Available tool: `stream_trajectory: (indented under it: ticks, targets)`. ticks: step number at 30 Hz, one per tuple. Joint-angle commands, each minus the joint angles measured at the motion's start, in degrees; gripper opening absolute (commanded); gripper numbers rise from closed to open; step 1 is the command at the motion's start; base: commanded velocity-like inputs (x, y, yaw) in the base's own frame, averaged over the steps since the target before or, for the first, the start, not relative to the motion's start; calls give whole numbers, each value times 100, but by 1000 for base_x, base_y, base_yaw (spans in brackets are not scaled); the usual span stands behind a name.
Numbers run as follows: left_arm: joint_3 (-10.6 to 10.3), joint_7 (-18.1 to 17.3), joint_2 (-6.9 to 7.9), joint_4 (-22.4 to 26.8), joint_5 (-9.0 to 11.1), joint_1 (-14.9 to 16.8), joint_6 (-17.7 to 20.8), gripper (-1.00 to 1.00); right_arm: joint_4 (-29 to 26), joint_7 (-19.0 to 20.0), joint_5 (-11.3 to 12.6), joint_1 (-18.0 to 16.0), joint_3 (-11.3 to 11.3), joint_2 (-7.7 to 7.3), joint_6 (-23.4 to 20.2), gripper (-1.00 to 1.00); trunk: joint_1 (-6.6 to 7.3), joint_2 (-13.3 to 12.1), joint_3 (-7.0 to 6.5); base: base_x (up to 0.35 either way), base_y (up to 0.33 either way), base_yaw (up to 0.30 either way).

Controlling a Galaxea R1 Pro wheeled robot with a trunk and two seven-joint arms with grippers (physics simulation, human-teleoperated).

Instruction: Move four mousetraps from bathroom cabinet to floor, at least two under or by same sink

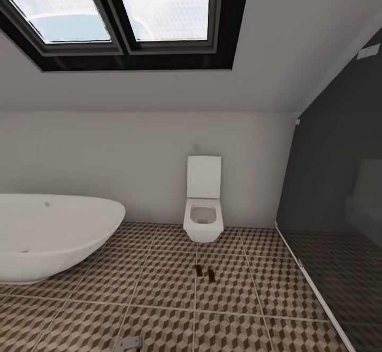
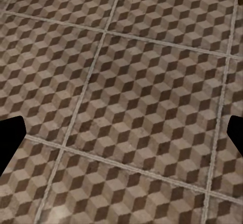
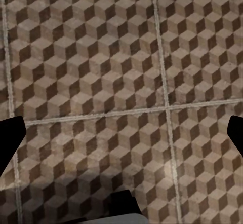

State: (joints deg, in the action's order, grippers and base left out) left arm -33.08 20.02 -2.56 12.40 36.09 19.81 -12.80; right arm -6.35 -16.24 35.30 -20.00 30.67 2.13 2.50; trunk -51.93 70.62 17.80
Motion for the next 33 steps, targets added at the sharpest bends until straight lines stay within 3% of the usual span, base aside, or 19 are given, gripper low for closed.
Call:
stream_trajectory:
  ticks: [1, 21, 33]
  targets:
    - [-49, 29, 1, -1, 47, 5, -21, 100, 2, -19, 60, -4, 45, 0, 23, 100, 23, -37, -12, 0, 0, 0]
    - [-42, 30, 5, -1, 50, 5, -21, 100, 199, -19, 42, 29, 38, -73, 11, 100, 462, -840, -371, 0, 0, 0]
    - [-41, 36, 9, -1, 55, 5, -21, 100, 615, -19, 55, 203, 48, -134, 8, 100, 726, -1321, -586, 0, 0, 0]
